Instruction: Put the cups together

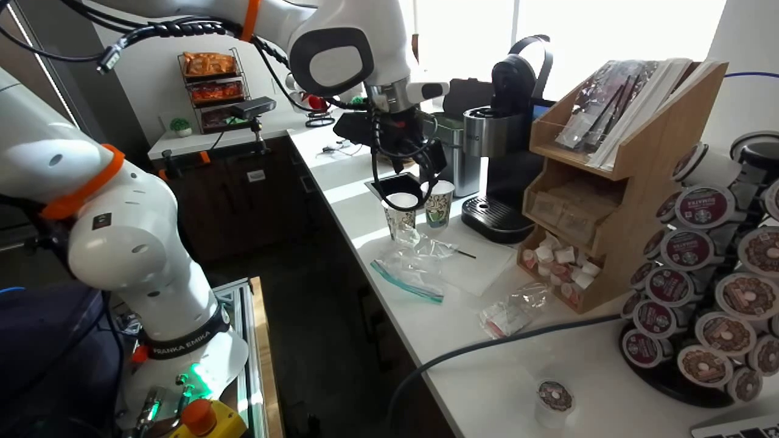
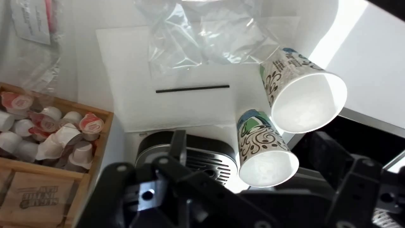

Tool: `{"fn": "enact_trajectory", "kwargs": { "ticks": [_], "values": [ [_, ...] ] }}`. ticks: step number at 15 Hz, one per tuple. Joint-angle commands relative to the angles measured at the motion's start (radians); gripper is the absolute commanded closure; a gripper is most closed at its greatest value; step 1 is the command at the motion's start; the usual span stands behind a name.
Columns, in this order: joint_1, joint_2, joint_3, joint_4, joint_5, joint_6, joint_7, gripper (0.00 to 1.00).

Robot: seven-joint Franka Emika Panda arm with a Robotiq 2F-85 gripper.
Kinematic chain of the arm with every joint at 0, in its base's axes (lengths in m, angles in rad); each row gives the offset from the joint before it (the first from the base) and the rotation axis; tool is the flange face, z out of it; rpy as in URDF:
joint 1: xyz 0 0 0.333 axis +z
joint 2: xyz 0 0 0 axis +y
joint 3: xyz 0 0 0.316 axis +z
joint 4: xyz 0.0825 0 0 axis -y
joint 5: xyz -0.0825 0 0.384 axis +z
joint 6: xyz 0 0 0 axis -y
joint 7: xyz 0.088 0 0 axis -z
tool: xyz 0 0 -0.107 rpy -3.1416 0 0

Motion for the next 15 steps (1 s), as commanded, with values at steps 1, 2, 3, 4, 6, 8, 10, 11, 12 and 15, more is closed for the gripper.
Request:
{"fn": "enact_trajectory", "kwargs": {
  "ticks": [1, 2, 3, 4, 6, 8, 10, 11, 12, 15],
  "values": [
    [0.037, 0.005, -0.008, -0.050, 0.073, 0.067, -0.026, 0.00],
    [0.045, 0.010, -0.009, -0.059, 0.089, 0.082, -0.030, 0.00],
    [0.052, 0.020, -0.011, -0.066, 0.100, 0.095, -0.036, 0.00],
    [0.069, 0.022, -0.020, -0.065, 0.121, 0.077, -0.062, 0.00],
    [0.039, 0.019, 0.003, -0.047, 0.078, 0.053, -0.022, 0.00],
    [0.038, 0.019, 0.003, -0.044, 0.078, 0.053, -0.022, 0.00],
    [0.050, 0.030, -0.008, -0.043, 0.111, 0.058, -0.029, 0.00],
    [0.026, 0.057, 0.014, -0.045, 0.078, 0.055, 0.028, 0.00],
    [0.051, 0.064, -0.007, -0.045, 0.125, 0.034, 0.002, 0.00],
    [0.022, 0.102, 0.033, -0.066, 0.086, 0.081, 0.091, 0.00]
  ]
}}
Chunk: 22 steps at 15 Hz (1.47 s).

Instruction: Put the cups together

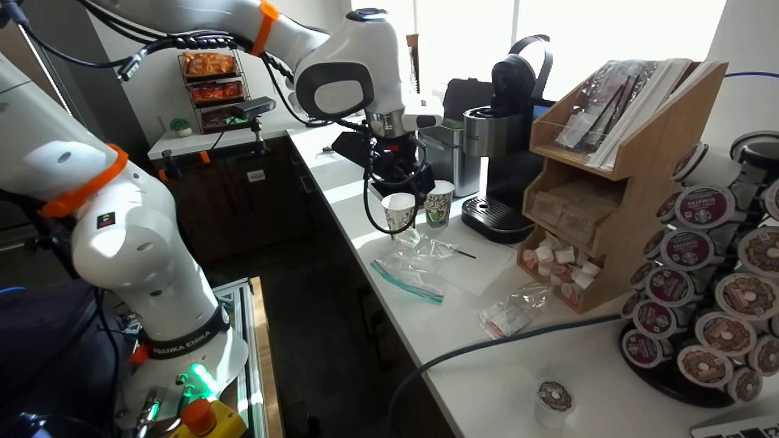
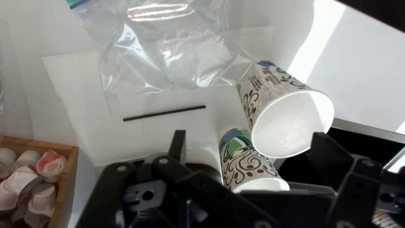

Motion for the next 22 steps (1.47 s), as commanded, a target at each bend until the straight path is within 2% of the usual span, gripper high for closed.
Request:
{"fn": "enact_trajectory", "kwargs": {
  "ticks": [1, 4, 12, 22],
  "values": [
    [-0.020, 0.050, 0.040, -0.016, -0.004, 0.036, 0.079, 0.00],
    [-0.035, 0.071, 0.077, -0.024, -0.038, 0.079, 0.132, 0.00],
    [-0.007, 0.119, 0.087, -0.046, 0.007, 0.237, 0.096, 0.00],
    [0.026, 0.194, 0.094, -0.046, 0.062, 0.269, 0.060, 0.00]
  ]
}}
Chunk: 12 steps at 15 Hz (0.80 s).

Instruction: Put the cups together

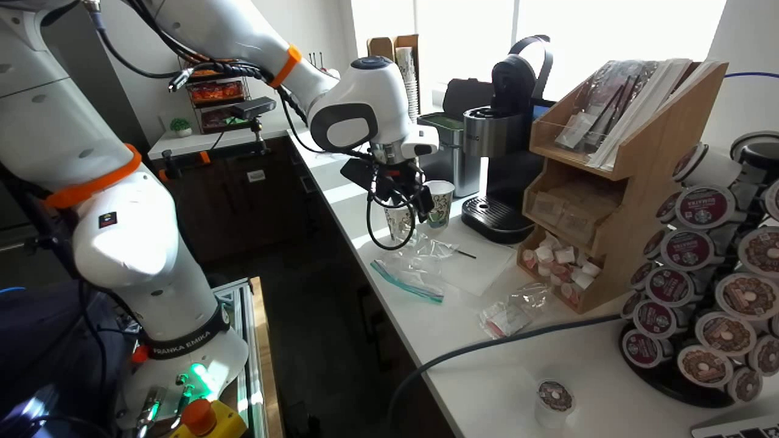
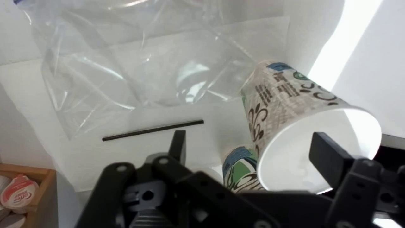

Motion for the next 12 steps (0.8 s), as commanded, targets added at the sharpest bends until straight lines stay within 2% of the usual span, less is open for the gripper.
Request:
{"fn": "enact_trajectory", "kwargs": {
  "ticks": [1, 2, 3, 12],
  "values": [
    [0.008, 0.031, 0.009, -0.011, 0.047, 0.036, -0.031, 0.00],
    [0.007, 0.037, 0.011, -0.011, 0.049, 0.038, -0.033, 0.09],
    [0.006, 0.043, 0.014, -0.011, 0.052, 0.046, -0.038, 0.27],
    [0.009, 0.047, 0.032, -0.010, 0.073, 0.070, -0.056, 0.96]
  ]
}}
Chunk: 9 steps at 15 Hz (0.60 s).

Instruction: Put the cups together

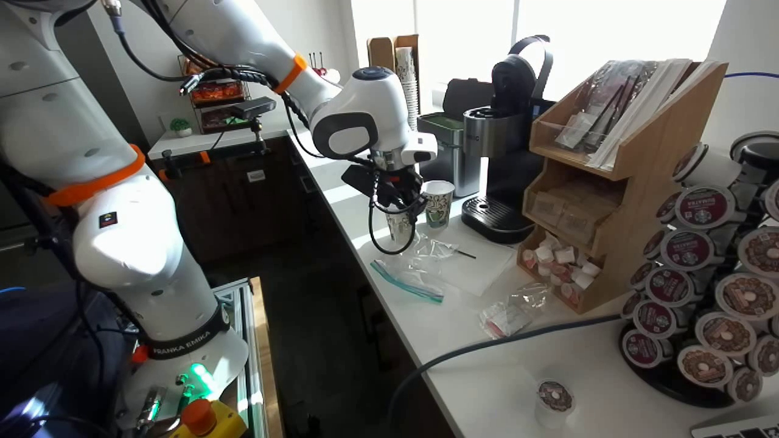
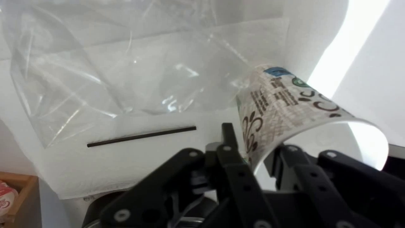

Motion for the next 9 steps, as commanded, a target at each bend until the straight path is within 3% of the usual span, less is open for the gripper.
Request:
{"fn": "enact_trajectory", "kwargs": {
  "ticks": [1, 9],
  "values": [
    [0.014, 0.002, 0.004, -0.006, 0.063, 0.016, -0.052, 1.00],
    [0.033, -0.094, 0.004, 0.020, 0.105, -0.063, -0.095, 0.99]
  ]
}}
